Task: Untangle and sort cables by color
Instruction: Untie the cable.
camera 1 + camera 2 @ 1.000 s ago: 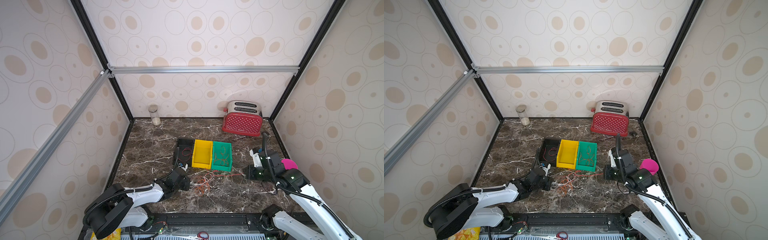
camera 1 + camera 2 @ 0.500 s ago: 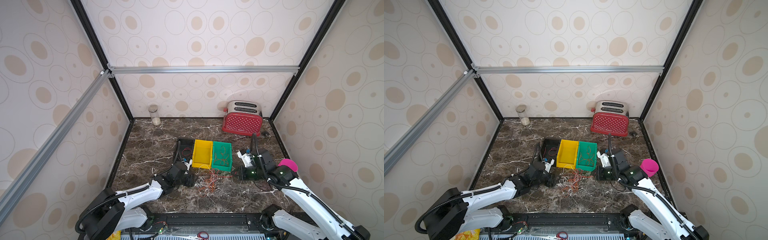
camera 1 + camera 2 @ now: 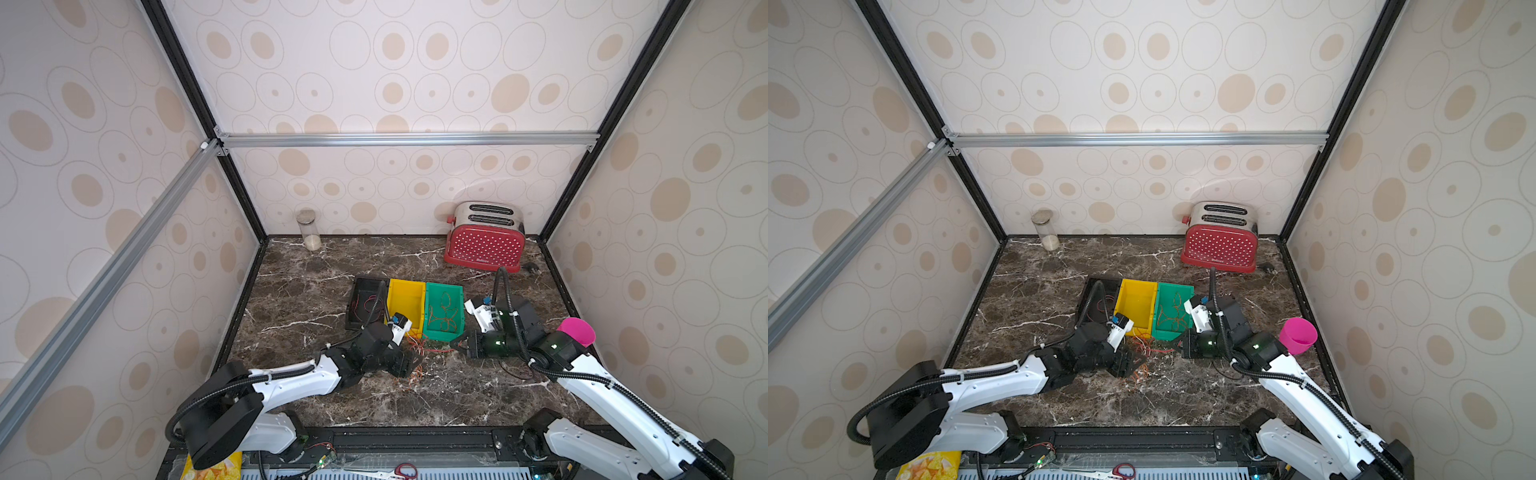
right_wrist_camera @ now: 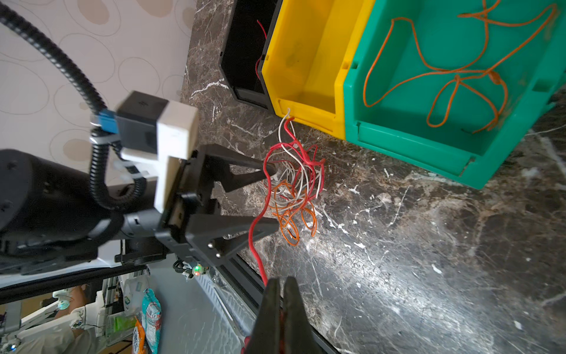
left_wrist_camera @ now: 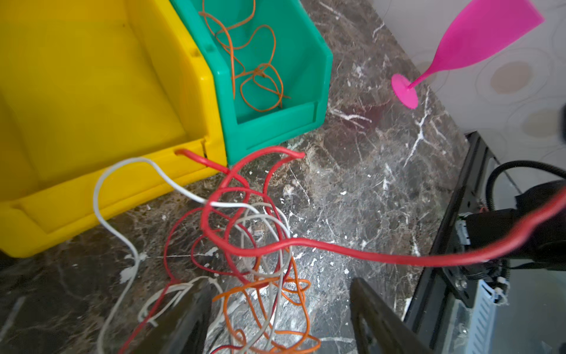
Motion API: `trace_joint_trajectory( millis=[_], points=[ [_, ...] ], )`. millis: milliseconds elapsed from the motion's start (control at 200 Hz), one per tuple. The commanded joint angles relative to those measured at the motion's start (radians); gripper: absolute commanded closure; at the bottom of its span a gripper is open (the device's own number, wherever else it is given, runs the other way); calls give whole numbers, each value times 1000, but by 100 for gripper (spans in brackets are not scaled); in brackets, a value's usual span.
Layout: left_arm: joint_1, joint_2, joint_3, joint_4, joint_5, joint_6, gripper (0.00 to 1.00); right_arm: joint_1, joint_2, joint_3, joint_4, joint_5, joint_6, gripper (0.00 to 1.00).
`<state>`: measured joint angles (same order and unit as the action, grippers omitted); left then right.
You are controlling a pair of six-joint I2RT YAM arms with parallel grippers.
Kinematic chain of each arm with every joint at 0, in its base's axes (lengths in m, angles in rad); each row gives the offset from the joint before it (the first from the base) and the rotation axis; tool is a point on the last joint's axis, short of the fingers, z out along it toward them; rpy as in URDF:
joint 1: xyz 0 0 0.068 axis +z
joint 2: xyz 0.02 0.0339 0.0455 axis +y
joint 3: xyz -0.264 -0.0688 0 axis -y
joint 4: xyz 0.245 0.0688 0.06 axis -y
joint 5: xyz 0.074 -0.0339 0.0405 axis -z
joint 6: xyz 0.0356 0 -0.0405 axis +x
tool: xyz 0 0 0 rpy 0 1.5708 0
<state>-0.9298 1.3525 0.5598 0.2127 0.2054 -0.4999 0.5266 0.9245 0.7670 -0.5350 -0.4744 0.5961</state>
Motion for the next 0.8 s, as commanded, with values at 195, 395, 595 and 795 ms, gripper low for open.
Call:
trace_joint_trajectory(
  millis=[195,395,595,795],
  points=[
    [-64,135,-42,198,-205,32,31,6,-33,-24,70,-44,70,100],
    [-64,213,-24,141,-238,16,42,4,-58,0,10,-2,46,100],
    [-58,169,-69,143,-250,-18,77,-2,-86,25,-120,113,-3,100],
    [-9,67,-139,155,-211,-41,97,-17,-83,67,-286,300,-69,100]
  ],
)
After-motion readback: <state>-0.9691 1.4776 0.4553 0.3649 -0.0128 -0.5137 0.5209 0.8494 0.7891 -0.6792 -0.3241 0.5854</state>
